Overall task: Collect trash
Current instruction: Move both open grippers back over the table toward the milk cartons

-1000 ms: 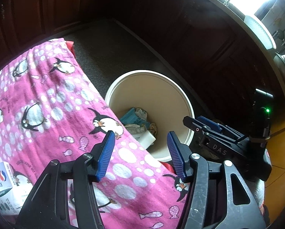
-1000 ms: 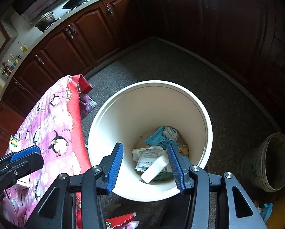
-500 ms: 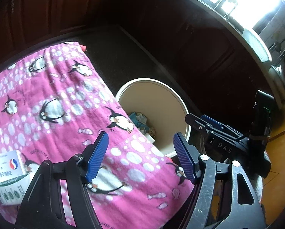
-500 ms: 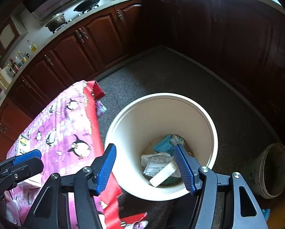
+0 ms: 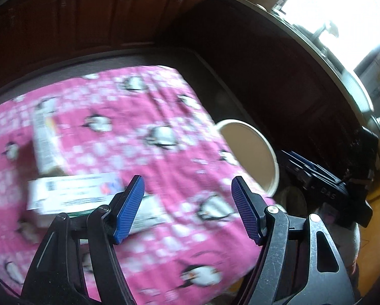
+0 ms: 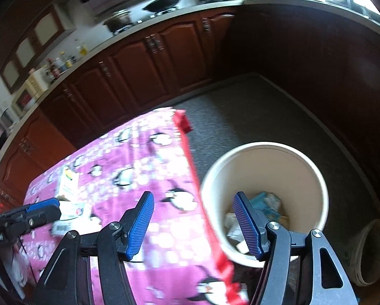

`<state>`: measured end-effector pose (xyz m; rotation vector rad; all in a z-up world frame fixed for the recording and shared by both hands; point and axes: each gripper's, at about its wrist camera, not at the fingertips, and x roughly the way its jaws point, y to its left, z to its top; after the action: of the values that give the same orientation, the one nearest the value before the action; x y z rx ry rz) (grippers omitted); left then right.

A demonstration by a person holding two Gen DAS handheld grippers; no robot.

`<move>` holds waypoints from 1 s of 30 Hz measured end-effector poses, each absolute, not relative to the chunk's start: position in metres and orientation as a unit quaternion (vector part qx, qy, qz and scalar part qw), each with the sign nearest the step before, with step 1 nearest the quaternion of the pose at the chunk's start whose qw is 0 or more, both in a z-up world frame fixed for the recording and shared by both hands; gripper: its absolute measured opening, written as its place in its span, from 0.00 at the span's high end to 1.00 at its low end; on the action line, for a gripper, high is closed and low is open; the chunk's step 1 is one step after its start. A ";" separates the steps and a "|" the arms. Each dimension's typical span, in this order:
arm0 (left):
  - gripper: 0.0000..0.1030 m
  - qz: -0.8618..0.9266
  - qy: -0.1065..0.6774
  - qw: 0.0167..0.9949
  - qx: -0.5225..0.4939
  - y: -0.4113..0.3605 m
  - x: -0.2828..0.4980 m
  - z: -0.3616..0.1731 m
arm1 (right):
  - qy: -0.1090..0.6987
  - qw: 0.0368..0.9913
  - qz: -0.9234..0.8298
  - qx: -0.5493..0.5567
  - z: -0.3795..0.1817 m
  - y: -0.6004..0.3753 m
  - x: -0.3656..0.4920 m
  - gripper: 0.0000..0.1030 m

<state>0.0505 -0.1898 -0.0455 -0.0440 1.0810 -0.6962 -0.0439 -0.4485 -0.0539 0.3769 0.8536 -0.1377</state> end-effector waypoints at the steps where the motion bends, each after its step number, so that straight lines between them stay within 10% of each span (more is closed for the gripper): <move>1: 0.32 -0.314 0.504 0.804 -0.024 -0.177 0.055 -0.045 | 0.415 0.891 -0.055 0.178 -0.055 -0.439 -0.040 0.39; 30: 0.32 -0.149 0.544 0.823 -0.068 -0.026 0.101 -0.083 | 0.475 0.843 0.182 0.174 -0.099 -0.317 0.038 0.36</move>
<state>0.1013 -0.0259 -0.0825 -0.1452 1.1565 -0.3178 0.0383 -0.3166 -0.0994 0.3669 1.0025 0.3852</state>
